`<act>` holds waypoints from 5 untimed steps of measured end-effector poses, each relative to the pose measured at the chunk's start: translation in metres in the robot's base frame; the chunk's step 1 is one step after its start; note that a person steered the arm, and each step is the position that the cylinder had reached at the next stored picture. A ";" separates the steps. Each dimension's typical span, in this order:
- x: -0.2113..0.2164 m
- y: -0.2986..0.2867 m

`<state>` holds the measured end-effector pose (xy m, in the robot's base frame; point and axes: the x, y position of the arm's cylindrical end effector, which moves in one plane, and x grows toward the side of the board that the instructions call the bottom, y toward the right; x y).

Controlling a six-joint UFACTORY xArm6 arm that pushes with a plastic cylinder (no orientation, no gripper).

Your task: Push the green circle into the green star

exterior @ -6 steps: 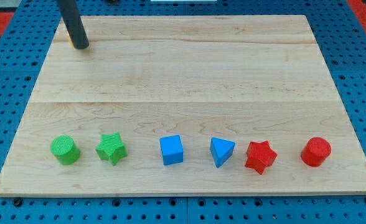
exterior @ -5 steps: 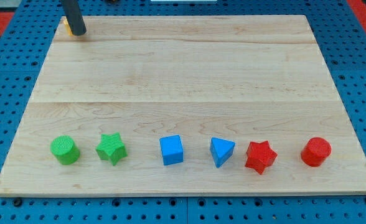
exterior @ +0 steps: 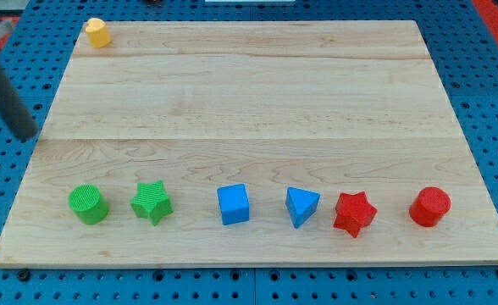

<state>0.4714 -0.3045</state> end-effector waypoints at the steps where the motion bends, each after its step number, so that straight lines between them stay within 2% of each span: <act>1: 0.092 0.027; 2: 0.105 0.066; 3: 0.090 0.072; 5: 0.089 0.117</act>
